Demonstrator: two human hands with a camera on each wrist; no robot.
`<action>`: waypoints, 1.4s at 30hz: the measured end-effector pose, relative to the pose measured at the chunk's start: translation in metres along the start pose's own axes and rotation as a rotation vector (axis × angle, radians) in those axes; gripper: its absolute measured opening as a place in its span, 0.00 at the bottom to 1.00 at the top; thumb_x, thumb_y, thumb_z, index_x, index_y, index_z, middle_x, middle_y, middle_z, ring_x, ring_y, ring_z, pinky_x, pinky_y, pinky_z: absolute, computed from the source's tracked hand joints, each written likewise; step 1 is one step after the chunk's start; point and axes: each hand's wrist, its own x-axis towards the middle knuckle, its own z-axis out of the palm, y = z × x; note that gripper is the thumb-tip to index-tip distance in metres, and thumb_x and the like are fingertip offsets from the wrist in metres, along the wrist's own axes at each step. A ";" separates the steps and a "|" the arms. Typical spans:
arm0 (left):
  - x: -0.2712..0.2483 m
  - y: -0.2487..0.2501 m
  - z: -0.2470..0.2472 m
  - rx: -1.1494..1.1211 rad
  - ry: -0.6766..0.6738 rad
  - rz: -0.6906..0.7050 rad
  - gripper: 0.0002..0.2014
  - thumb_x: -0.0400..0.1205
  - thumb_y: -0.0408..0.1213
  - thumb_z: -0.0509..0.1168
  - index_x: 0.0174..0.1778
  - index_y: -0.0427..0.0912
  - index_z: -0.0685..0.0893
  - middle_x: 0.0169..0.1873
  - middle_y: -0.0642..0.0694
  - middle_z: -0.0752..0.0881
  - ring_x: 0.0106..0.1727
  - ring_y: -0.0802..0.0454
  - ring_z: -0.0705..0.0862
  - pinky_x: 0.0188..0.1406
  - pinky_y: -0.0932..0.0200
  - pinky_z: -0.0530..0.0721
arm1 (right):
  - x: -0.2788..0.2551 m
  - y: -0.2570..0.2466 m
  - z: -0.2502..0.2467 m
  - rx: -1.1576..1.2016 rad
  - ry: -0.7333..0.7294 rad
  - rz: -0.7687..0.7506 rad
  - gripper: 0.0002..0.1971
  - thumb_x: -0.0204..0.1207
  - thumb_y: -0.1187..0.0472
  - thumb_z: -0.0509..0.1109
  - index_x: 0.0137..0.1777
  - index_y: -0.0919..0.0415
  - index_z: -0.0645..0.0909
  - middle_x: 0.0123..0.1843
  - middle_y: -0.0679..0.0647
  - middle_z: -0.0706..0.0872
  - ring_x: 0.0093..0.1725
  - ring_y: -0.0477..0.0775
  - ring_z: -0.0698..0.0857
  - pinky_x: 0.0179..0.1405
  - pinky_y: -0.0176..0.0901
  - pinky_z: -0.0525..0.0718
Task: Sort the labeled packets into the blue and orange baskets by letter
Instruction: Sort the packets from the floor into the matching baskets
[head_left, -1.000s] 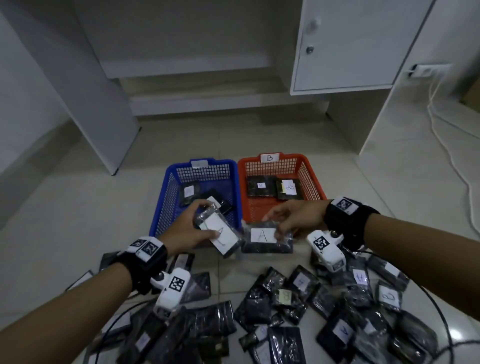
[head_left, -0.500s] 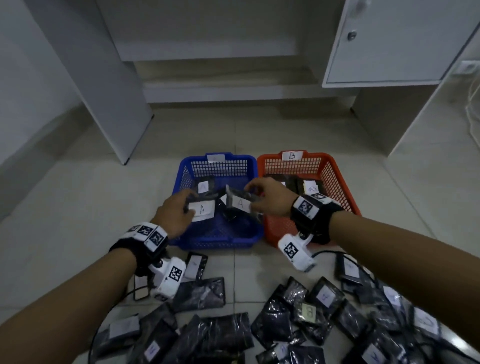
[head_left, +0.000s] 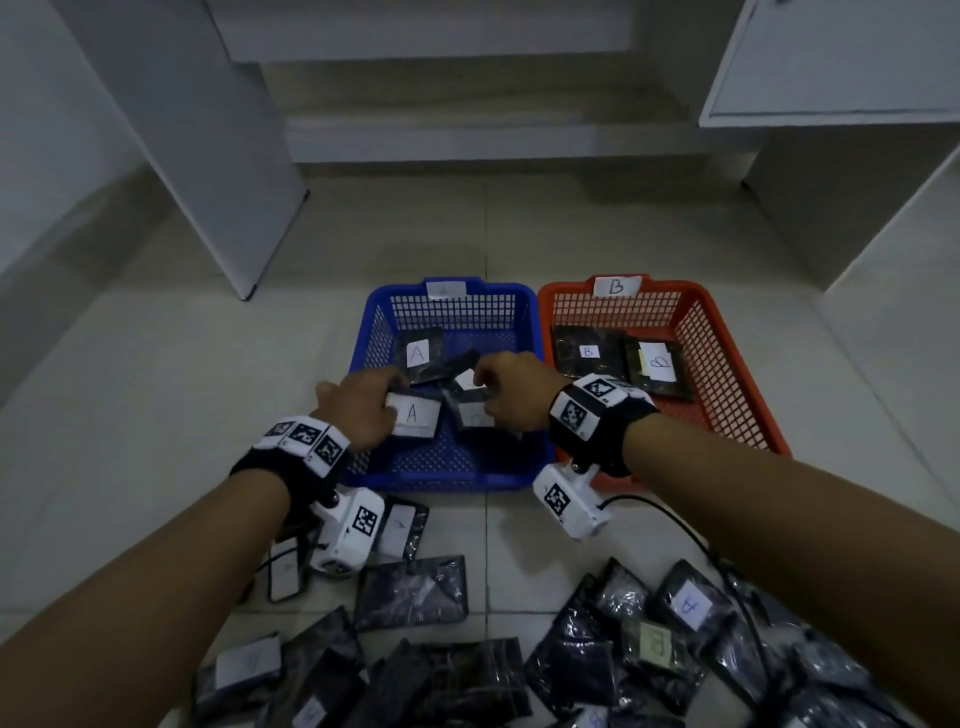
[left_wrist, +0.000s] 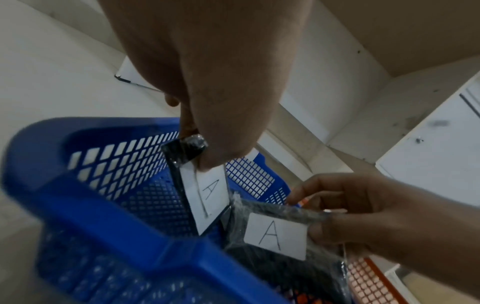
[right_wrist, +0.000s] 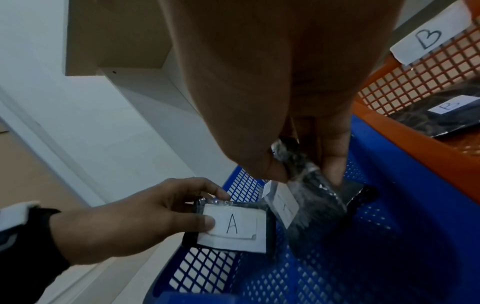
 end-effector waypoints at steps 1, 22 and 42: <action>0.004 -0.001 -0.002 -0.017 0.007 -0.011 0.18 0.81 0.33 0.63 0.66 0.52 0.79 0.61 0.45 0.81 0.65 0.42 0.79 0.61 0.46 0.67 | 0.003 0.002 -0.002 0.022 0.018 0.011 0.14 0.77 0.63 0.71 0.62 0.57 0.81 0.58 0.57 0.87 0.53 0.60 0.88 0.52 0.54 0.89; -0.019 0.013 -0.004 0.165 -0.119 0.132 0.06 0.83 0.43 0.63 0.48 0.54 0.86 0.47 0.59 0.86 0.54 0.54 0.82 0.64 0.47 0.59 | -0.010 0.010 -0.002 -0.049 -0.085 -0.105 0.11 0.79 0.64 0.72 0.61 0.57 0.85 0.62 0.55 0.87 0.58 0.56 0.87 0.61 0.53 0.87; -0.101 0.027 0.007 0.024 0.204 0.469 0.03 0.81 0.44 0.68 0.47 0.52 0.81 0.42 0.56 0.81 0.45 0.52 0.79 0.48 0.51 0.73 | -0.083 0.000 0.013 -0.186 0.086 -0.383 0.11 0.79 0.57 0.68 0.58 0.55 0.86 0.56 0.52 0.88 0.52 0.55 0.86 0.50 0.48 0.83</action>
